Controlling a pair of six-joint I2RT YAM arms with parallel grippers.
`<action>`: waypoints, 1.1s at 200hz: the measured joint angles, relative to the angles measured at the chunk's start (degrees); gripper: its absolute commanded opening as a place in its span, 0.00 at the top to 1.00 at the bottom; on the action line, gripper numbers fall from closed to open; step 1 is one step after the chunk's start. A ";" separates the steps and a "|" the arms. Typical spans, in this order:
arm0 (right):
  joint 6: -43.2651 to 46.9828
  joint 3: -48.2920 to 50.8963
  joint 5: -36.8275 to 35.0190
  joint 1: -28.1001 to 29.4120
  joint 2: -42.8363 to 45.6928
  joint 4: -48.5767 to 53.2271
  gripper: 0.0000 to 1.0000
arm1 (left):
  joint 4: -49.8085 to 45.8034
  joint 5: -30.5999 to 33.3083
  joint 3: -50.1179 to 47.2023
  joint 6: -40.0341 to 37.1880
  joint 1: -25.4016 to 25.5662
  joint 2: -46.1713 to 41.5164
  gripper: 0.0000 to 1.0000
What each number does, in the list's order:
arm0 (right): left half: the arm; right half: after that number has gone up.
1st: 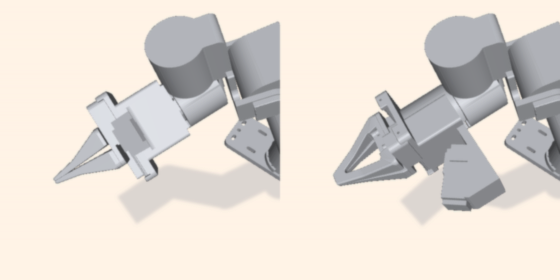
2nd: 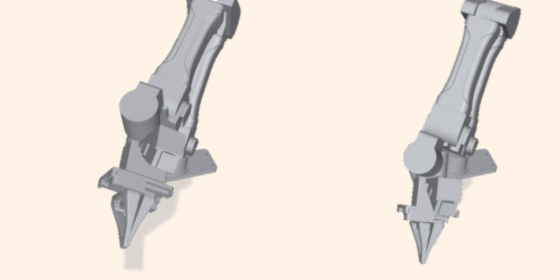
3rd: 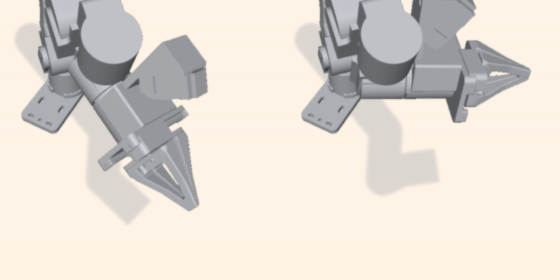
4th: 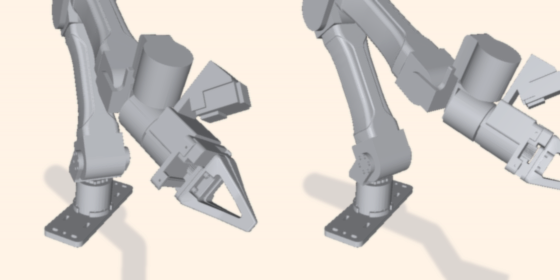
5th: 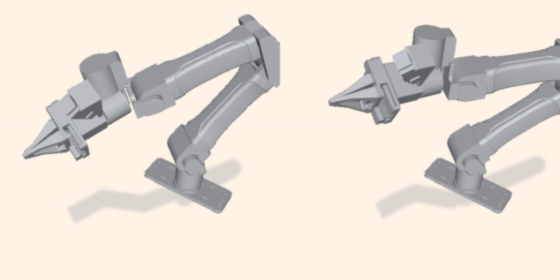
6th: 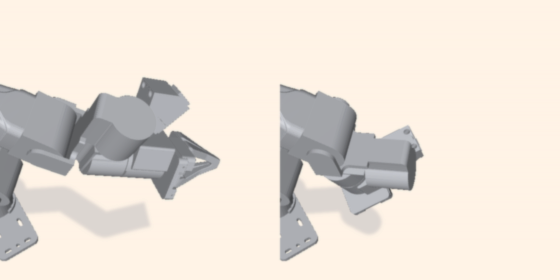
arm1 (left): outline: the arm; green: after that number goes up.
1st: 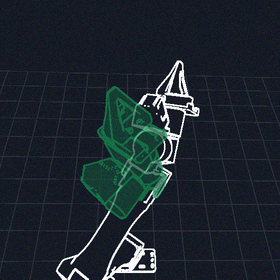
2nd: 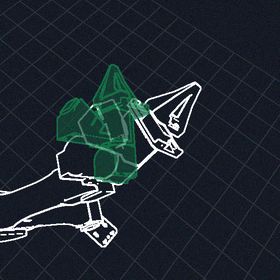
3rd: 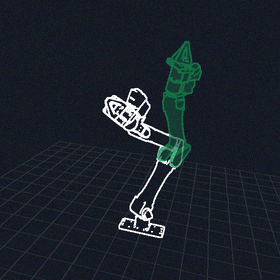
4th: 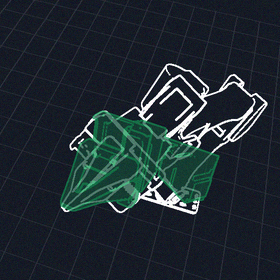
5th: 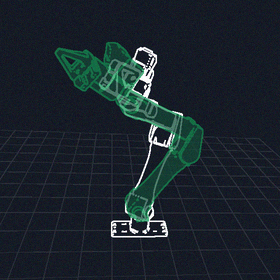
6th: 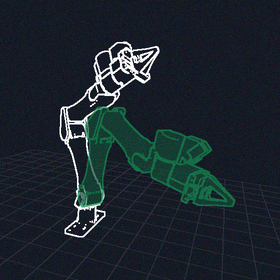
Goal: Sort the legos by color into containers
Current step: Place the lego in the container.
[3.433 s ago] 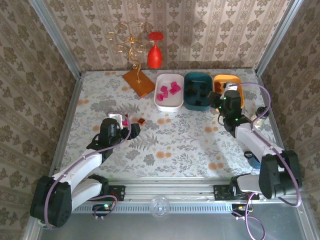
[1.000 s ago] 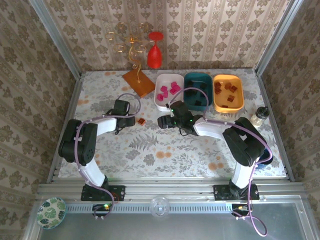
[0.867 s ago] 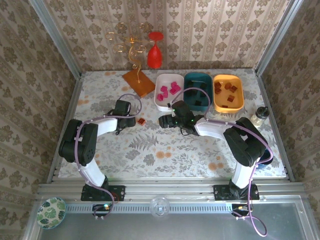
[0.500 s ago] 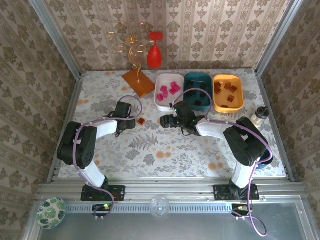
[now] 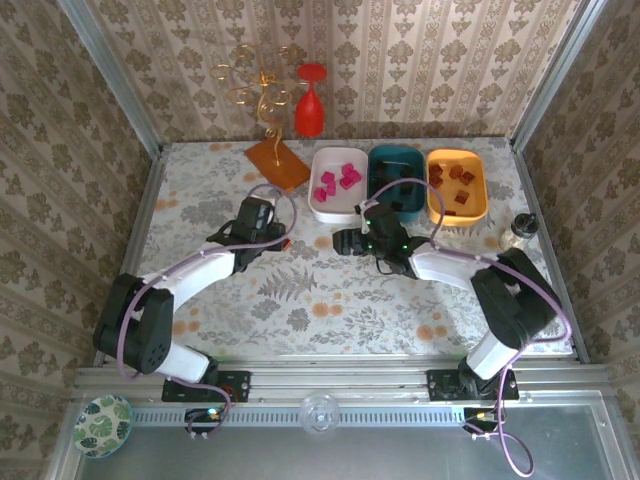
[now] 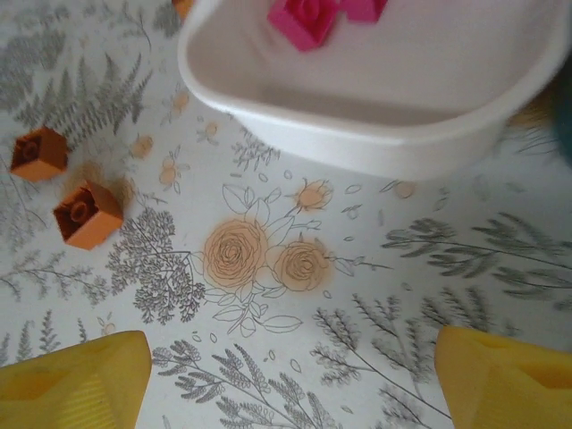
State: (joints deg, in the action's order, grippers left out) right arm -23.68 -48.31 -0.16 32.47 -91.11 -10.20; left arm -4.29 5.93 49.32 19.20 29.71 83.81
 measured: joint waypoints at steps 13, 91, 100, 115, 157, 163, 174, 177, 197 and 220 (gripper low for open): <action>-0.81 2.62 -1.66 -0.07 4.46 -0.37 0.16 | 0.55 -0.57 2.54 0.00 1.09 1.57 0.64; -5.35 13.33 -8.74 0.44 17.97 -1.14 0.15 | 1.68 -3.50 32.81 -2.16 4.81 29.49 0.61; -5.49 13.79 -9.20 0.46 19.26 -0.83 0.15 | 0.63 -4.07 36.83 -2.40 4.87 32.76 0.58; -5.51 14.16 -10.05 0.48 21.62 -0.04 0.15 | -1.66 -4.87 44.04 -2.82 5.09 38.18 0.55; -5.49 14.86 -10.86 0.48 26.58 1.95 0.14 | -8.20 -5.51 55.67 -5.35 5.18 44.15 0.32; -5.46 15.08 -10.86 0.48 27.02 2.34 0.14 | -8.55 -5.51 55.63 -5.62 5.18 43.65 0.31; -5.44 15.30 -10.78 0.48 27.52 3.30 0.14 | -8.09 -5.20 53.27 -6.16 5.18 41.40 0.29; -5.42 15.30 -10.67 0.48 27.56 3.54 0.14 | -8.15 -5.07 52.09 -6.27 5.18 40.26 0.29; -4.74 15.28 -8.83 0.79 27.65 5.33 0.14 | -6.25 -3.93 40.81 -7.02 5.14 31.19 0.26; -2.32 13.64 -5.57 2.58 26.38 8.85 0.13 | -2.16 -1.31 24.11 -7.34 4.57 17.35 0.24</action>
State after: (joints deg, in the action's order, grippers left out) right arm -26.00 -34.68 -5.74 35.05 -64.73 -1.34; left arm -6.46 4.62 73.43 11.86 34.28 101.16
